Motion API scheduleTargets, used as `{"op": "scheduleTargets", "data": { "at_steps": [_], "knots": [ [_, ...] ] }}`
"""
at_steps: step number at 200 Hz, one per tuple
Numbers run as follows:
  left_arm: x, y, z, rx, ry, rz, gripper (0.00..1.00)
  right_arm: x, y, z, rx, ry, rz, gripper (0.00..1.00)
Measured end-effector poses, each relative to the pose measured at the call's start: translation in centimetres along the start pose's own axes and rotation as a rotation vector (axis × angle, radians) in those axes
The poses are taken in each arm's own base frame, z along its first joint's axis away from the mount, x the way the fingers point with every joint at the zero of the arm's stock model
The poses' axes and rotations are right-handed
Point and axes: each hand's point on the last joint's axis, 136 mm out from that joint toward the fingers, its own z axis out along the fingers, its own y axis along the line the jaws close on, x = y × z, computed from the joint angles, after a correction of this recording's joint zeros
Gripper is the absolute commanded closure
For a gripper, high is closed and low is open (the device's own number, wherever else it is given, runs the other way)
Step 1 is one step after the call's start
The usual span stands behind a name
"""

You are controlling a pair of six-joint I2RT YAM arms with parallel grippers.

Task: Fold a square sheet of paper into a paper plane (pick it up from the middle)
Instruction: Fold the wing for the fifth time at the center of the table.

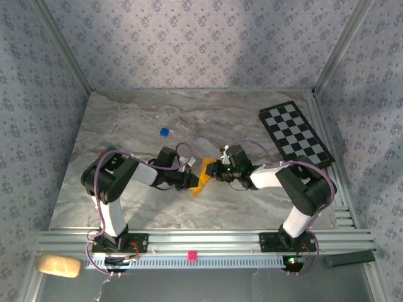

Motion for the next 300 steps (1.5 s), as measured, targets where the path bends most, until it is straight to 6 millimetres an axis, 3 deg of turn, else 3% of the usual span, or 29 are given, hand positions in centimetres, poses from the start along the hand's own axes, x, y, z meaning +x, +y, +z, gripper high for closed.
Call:
{"op": "scheduleTargets", "data": {
  "at_steps": [158,204,300],
  "knots": [
    [0.0,0.1,0.0,0.001,0.011,-0.018,1.00,-0.7,-1.2,1.7,0.003,0.017,0.052,0.84],
    [0.0,-0.2,-0.2,0.005,0.013,-0.009,0.87,-0.8,-1.3,1.9,0.001,0.016,0.071,0.85],
    [0.8,0.1,-1.2,-0.076,0.020,-0.031,0.84,-0.8,-1.1,2.3,0.015,0.020,0.073,0.85]
  ]
}}
